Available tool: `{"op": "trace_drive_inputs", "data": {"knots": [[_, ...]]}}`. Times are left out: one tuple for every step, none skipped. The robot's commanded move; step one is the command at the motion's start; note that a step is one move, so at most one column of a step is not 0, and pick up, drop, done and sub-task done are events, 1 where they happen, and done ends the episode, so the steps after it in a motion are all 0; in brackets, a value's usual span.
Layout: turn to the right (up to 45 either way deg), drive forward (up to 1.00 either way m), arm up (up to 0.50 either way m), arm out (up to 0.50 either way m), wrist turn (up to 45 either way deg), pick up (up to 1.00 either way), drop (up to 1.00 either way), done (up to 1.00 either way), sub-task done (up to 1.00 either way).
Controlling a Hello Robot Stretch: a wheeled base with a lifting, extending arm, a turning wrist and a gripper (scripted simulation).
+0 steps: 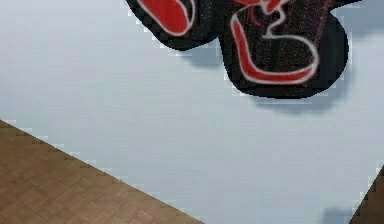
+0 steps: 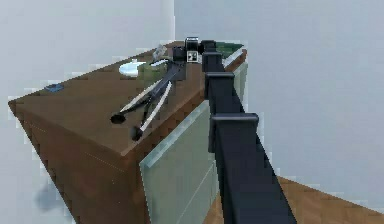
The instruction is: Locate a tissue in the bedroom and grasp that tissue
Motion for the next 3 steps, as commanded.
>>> {"op": "trace_drive_inputs", "data": {"knots": [[0.0, 0.0, 0.0, 0.0, 45.0, 0.0, 0.0, 0.0, 0.0], [0.0, 0.0, 0.0, 0.0, 45.0, 0.0, 0.0, 0.0, 0.0], [0.0, 0.0, 0.0, 0.0, 9.0, 0.0, 0.0, 0.0, 0.0]]}}
